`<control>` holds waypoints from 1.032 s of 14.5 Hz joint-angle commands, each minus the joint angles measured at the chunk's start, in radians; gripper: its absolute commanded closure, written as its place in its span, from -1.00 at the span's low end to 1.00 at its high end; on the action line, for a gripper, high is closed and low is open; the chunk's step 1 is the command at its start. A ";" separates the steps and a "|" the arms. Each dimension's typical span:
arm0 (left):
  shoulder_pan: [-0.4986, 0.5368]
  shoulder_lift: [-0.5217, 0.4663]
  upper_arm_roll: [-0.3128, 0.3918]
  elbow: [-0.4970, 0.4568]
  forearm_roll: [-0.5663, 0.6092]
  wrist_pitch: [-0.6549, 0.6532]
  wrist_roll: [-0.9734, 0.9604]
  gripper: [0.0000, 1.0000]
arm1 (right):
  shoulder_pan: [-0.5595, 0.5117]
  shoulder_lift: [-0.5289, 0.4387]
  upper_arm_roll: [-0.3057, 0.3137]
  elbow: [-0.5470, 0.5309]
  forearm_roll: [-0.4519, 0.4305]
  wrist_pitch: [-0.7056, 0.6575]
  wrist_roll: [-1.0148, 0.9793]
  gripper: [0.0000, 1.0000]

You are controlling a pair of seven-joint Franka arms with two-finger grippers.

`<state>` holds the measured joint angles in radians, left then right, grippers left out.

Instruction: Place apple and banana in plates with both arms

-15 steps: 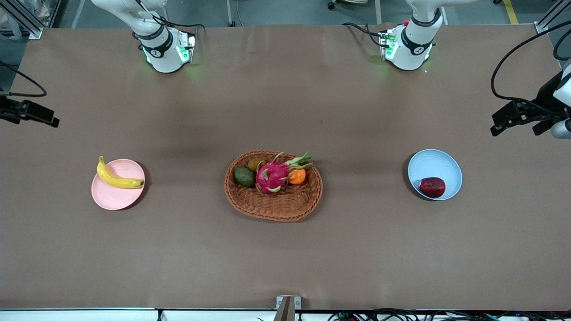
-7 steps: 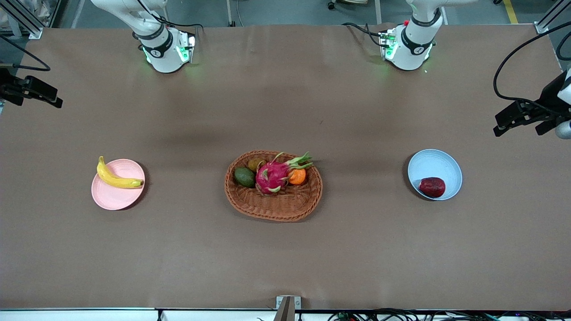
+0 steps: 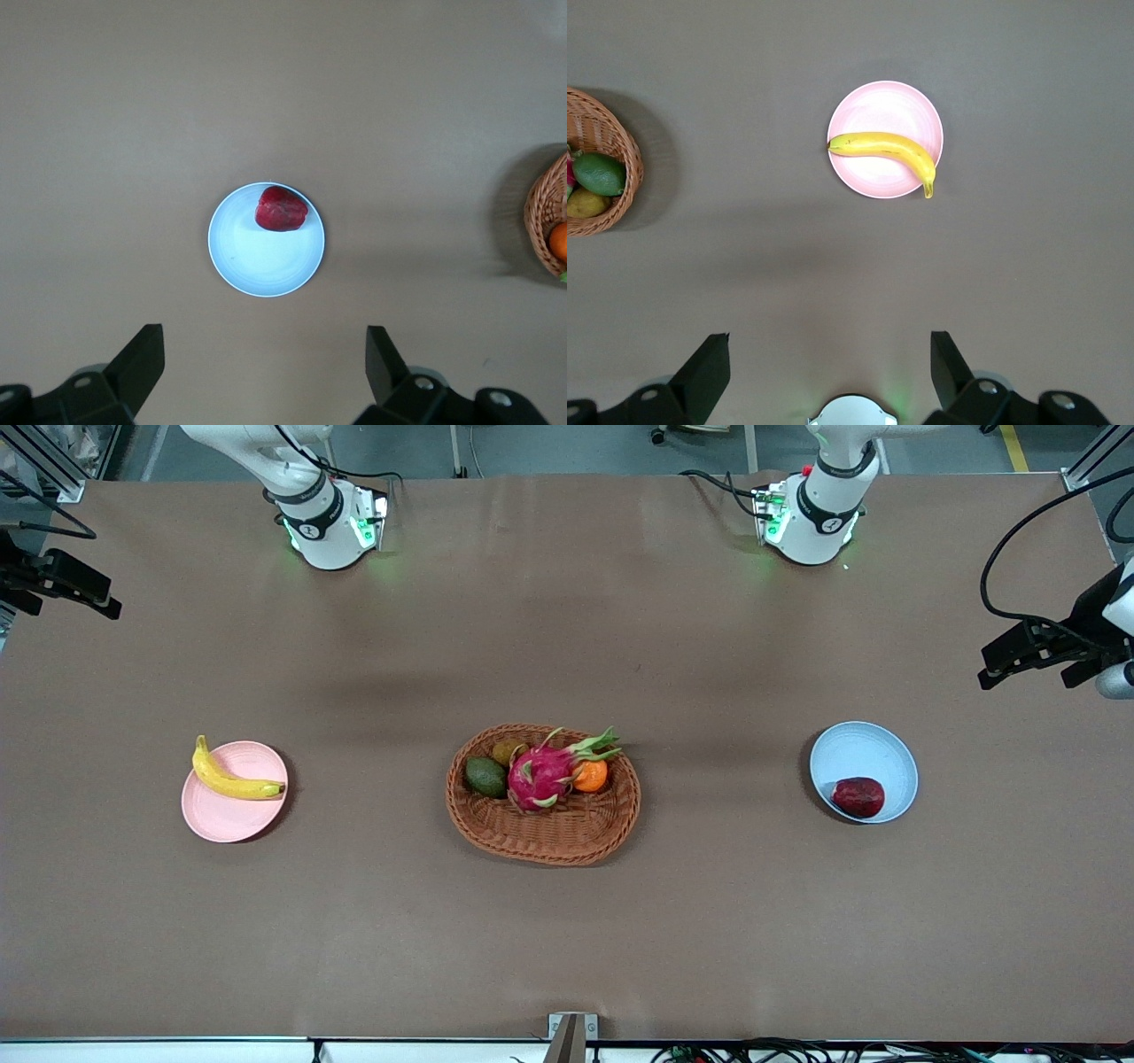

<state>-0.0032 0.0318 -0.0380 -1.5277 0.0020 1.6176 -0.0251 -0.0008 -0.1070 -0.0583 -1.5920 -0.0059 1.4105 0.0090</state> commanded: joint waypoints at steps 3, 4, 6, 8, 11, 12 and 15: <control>0.008 -0.018 0.009 -0.006 -0.010 -0.013 0.031 -1.00 | 0.009 -0.025 -0.009 -0.019 -0.006 0.016 -0.001 -1.00; 0.009 -0.018 0.009 -0.006 -0.011 -0.013 0.031 -1.00 | 0.009 -0.023 -0.009 -0.011 -0.005 0.012 -0.001 -1.00; 0.009 -0.018 0.009 -0.006 -0.011 -0.015 0.031 -1.00 | 0.009 -0.020 -0.009 -0.002 -0.003 0.011 0.000 -1.00; 0.009 -0.018 0.009 -0.006 -0.011 -0.015 0.031 -1.00 | 0.009 -0.016 -0.009 0.023 -0.003 0.007 0.002 -1.00; 0.009 -0.018 0.007 -0.006 -0.013 -0.015 0.031 -1.00 | 0.012 -0.008 -0.009 0.032 -0.002 0.005 0.002 -1.00; 0.011 -0.018 0.009 -0.006 -0.013 -0.015 0.030 -1.00 | 0.013 -0.008 -0.008 0.036 -0.002 0.005 0.005 -1.00; 0.012 -0.018 0.009 -0.006 -0.014 -0.015 0.030 -1.00 | 0.012 -0.005 -0.008 0.044 0.007 0.005 0.005 -1.00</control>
<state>0.0045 0.0315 -0.0335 -1.5277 0.0020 1.6158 -0.0158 0.0006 -0.1078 -0.0595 -1.5543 -0.0048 1.4188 0.0089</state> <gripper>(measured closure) 0.000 0.000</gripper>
